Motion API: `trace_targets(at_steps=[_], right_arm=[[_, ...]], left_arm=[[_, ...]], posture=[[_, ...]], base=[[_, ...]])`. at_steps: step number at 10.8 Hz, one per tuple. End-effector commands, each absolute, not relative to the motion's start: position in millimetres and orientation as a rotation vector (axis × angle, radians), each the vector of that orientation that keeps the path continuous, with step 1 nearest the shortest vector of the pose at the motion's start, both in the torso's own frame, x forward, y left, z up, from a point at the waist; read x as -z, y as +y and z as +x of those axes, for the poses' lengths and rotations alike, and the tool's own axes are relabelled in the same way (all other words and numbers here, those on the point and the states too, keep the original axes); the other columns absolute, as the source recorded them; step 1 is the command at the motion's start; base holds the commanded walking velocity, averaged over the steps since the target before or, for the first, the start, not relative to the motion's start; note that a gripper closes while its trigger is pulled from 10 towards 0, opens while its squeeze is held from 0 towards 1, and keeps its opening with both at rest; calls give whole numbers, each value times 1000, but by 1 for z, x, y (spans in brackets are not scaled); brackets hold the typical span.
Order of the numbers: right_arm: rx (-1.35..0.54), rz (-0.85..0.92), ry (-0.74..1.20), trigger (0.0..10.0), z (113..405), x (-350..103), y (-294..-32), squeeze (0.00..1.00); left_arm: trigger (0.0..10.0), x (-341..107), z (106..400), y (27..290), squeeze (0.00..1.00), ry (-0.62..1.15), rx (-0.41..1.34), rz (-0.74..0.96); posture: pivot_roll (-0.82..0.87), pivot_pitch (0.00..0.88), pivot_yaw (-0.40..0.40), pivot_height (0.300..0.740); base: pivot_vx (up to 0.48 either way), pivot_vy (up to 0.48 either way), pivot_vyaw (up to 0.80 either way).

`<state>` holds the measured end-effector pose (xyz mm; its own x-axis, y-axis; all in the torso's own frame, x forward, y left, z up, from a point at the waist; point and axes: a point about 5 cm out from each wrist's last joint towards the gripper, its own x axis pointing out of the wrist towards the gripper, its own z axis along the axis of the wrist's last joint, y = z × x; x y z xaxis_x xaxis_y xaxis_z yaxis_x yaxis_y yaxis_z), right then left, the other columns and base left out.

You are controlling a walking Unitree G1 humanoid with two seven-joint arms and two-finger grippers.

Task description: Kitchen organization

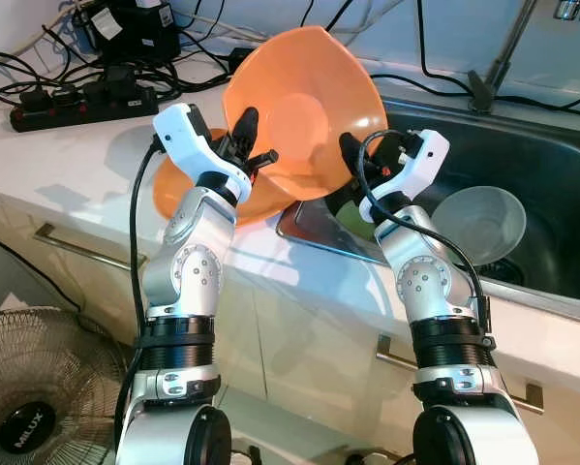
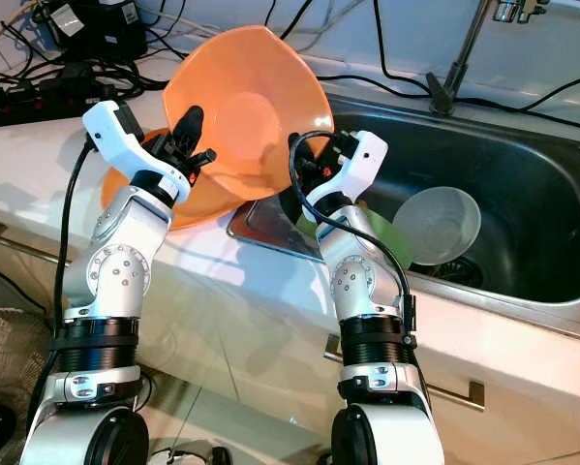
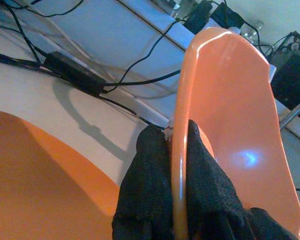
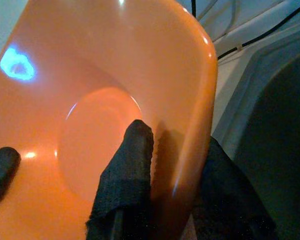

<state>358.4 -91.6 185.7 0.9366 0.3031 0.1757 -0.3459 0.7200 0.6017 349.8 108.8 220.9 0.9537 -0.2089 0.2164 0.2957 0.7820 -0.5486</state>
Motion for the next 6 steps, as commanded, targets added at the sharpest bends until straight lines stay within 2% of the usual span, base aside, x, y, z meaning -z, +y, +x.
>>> trace_targets(at_steps=[1,6], right_arm=[[-379,675,-58,0,357,-186,-88,0],[-380,680,-64,0,357,-187,-90,0]], left_arm=[[10000,-234,346,105,0,-207,306,-590],[10000,-233,347,107,0,-208,286,-551]], posture=[[100,19,13,740],[101,24,12,740]], base=[[0,0,0],[0,0,0]])
